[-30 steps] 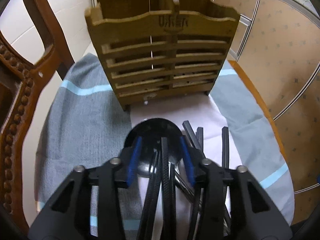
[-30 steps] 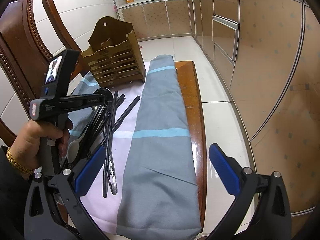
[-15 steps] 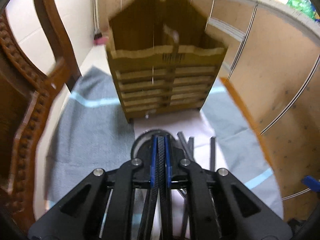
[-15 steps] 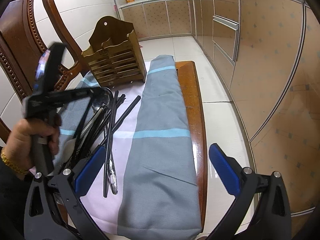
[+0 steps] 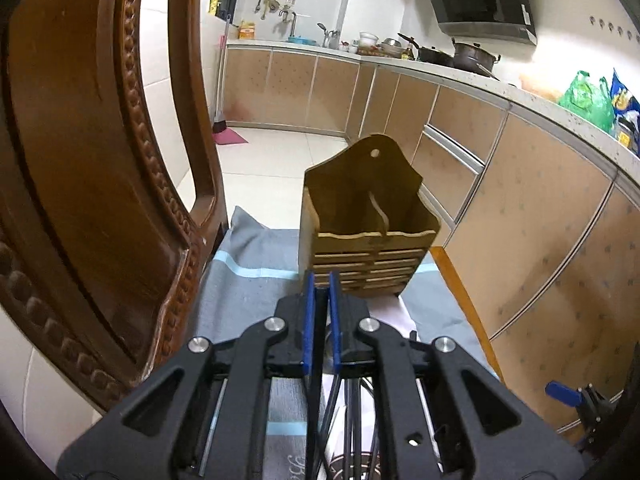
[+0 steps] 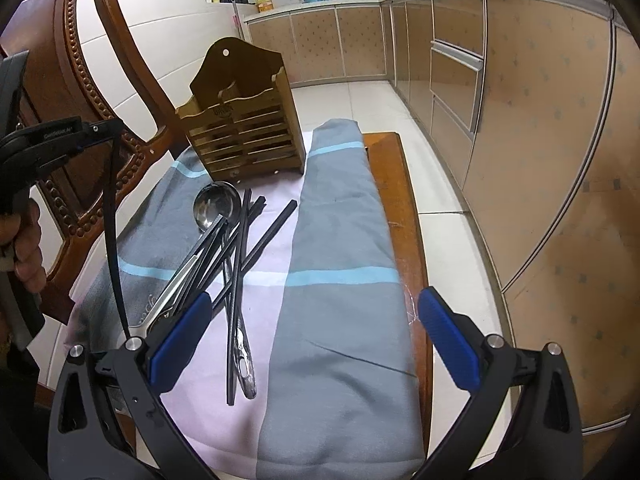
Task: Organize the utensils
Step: 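Lift the chopstick with the left tool while the right tool grasps another black chopstick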
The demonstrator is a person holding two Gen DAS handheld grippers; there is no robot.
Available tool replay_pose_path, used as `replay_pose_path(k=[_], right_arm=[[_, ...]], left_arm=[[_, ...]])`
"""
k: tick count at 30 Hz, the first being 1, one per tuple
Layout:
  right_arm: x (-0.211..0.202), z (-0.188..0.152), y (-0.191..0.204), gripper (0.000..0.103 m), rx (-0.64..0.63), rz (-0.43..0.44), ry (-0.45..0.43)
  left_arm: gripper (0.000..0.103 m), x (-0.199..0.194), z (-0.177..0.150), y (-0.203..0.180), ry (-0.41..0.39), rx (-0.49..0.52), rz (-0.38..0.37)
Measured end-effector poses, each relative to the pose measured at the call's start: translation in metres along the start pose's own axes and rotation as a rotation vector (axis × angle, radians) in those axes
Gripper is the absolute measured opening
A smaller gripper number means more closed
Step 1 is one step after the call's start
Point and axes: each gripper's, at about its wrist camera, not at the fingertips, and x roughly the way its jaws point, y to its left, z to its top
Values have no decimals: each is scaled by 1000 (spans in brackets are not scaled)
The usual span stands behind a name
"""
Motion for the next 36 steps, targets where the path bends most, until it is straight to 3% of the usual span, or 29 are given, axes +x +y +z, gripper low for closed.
replay_pose_path(k=[10, 14, 18, 23, 26, 31, 36], right_arm=[[6, 7, 26, 100, -61, 59, -57], [14, 7, 36, 100, -59, 114, -24], [18, 7, 51, 100, -62, 161, -10], [29, 7, 85, 100, -65, 196, 14], [49, 14, 115, 100, -55, 151, 66], [107, 36, 178, 68, -82, 101, 200], [161, 46, 226, 54, -178, -12, 295]], left_arm=[[7, 2, 15, -7, -39, -10, -103], [7, -9, 22, -1, -72, -13, -124], [6, -49, 38, 0, -151, 1, -147], [6, -131, 53, -13, -336, 100, -79], [6, -171, 58, -16, -414, 130, -36], [6, -206, 65, -14, -457, 132, -41], [6, -222, 66, -2, -482, 127, -68]])
